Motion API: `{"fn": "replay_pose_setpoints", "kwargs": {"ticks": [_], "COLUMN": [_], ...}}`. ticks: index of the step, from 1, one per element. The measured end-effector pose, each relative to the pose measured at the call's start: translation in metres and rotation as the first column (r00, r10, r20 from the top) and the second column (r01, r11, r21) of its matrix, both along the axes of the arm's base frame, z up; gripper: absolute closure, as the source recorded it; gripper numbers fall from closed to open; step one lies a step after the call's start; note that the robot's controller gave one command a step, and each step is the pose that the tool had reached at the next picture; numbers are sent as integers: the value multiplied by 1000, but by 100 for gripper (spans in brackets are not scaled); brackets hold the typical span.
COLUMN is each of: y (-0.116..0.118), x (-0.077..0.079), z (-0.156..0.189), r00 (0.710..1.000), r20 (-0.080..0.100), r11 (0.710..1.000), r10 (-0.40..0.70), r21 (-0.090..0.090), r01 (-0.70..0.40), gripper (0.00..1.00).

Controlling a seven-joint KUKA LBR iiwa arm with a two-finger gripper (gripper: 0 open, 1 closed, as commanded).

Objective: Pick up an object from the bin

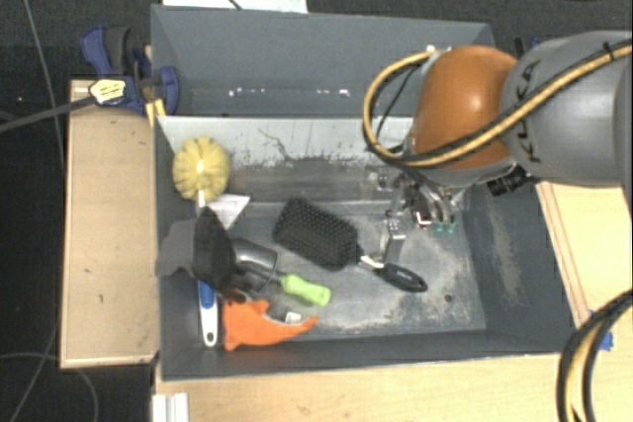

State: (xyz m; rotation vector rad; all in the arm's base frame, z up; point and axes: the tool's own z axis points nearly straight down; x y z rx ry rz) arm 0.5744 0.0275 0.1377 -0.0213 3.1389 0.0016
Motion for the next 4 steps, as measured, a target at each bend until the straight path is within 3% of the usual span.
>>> {"fn": "replay_pose_setpoints", "kwargs": {"ticks": [1,2,3,4], "y": [88,83,90,72], "x": [9,1,7,-2], "z": [-66,-14,-67,-66], "r00": [938,999,936,974], "r20": [-6,7,-13,9], "r11": [938,999,936,974], "r10": [-347,-33,-351,-228], "r21": [0,2,-1,7], "r01": [347,33,351,228], "gripper": [0,0,0,0]}}
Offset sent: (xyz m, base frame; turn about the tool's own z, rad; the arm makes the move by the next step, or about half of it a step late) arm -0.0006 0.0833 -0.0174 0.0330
